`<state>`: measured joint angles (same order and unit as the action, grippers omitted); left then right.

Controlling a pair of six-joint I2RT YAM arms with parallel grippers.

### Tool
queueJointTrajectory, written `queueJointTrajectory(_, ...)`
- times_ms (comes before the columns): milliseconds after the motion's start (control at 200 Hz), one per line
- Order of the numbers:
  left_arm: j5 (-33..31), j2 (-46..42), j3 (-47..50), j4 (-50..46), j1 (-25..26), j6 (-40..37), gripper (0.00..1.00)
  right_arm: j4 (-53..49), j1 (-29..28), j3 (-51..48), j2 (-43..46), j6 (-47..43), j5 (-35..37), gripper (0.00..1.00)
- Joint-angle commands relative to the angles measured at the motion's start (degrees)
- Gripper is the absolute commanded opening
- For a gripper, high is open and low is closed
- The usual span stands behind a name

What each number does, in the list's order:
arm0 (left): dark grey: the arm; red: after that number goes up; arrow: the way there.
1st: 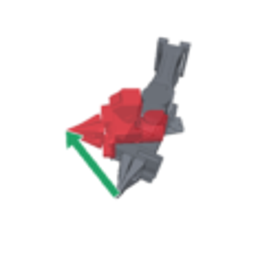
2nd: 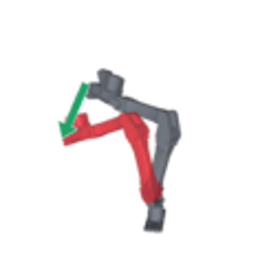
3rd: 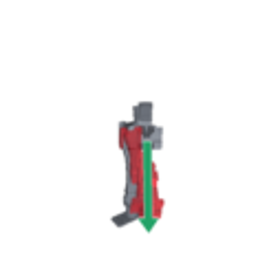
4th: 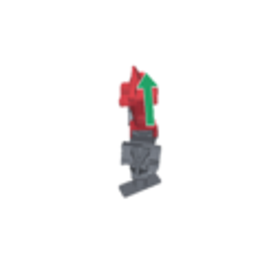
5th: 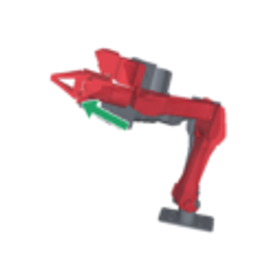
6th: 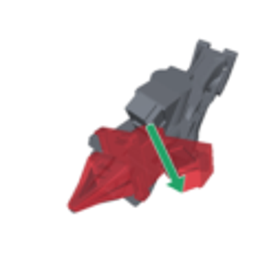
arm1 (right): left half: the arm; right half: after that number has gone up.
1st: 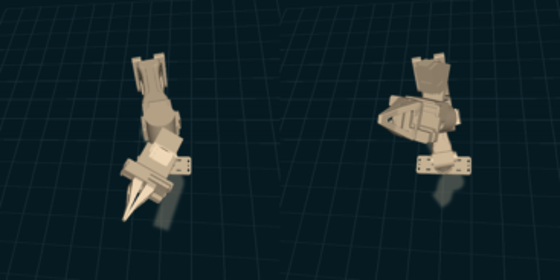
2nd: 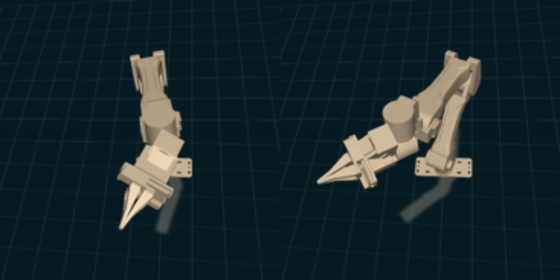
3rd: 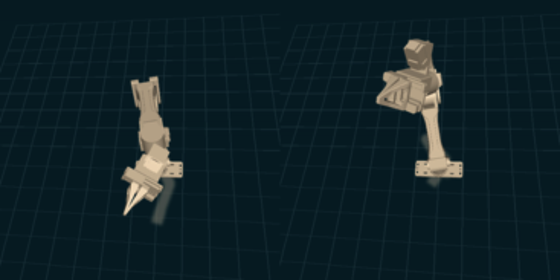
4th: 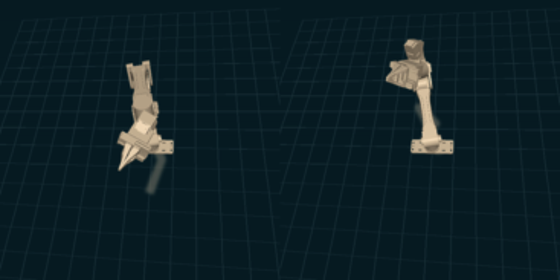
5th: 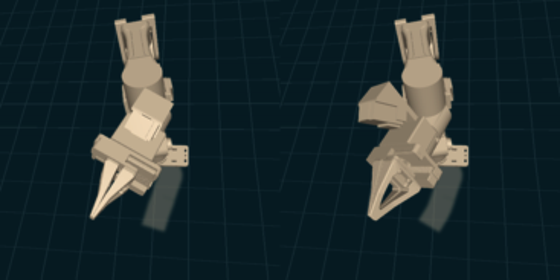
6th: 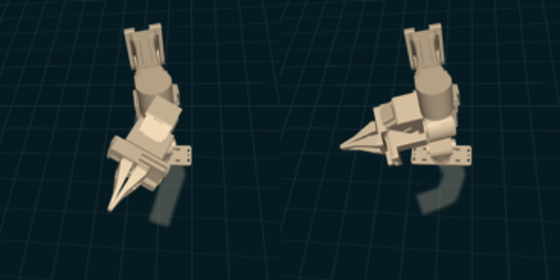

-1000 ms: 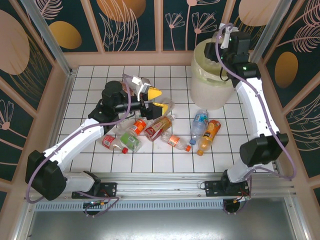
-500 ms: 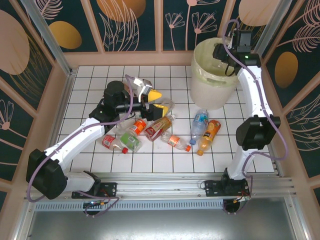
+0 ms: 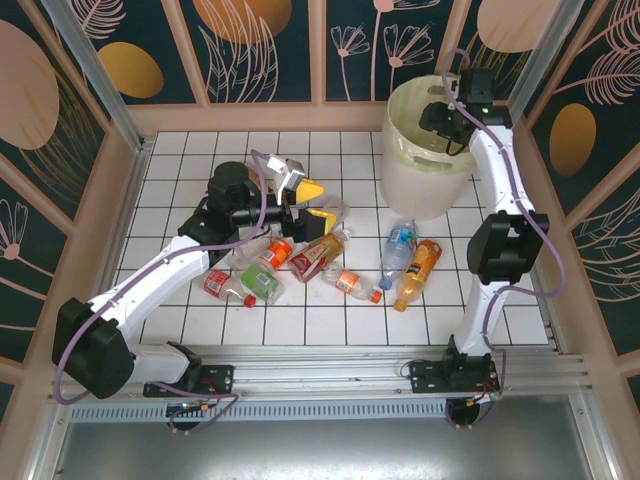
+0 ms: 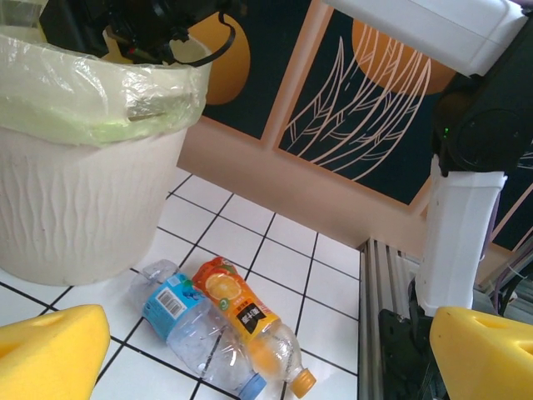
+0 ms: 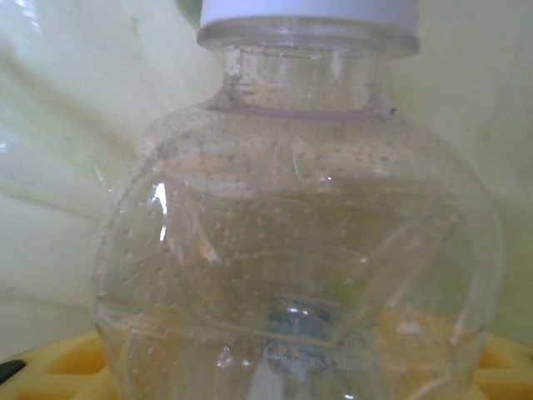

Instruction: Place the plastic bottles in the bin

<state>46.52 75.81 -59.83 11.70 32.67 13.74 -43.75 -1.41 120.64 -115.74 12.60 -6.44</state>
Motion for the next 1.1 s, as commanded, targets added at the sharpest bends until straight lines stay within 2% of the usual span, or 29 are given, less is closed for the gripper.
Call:
queueJointTrajectory(0, 1.82, 0.3, -1.6, -0.41, 0.47, -0.93, 0.99, -1.72, 0.57, 3.12, -2.16, 0.85, -2.1, 0.62)
queueJointTrajectory(470, 1.42, 0.23, -1.43, -0.37, 0.82, -1.16, 0.99, -3.89, 0.55, 4.69, -7.2, 0.85, -3.71, 0.64)
queueJointTrajectory(851, 1.52, 0.15, -1.51, -0.42, 0.95, -1.17, 0.98, -4.47, 0.6, 6.99, -7.09, 0.93, -3.49, 0.76)
queueJointTrajectory(1096, 1.47, -0.05, -1.51, -0.46, 1.0, -1.17, 0.99, -5.12, 0.59, 10.03, -4.89, 0.8, -3.14, 0.79)
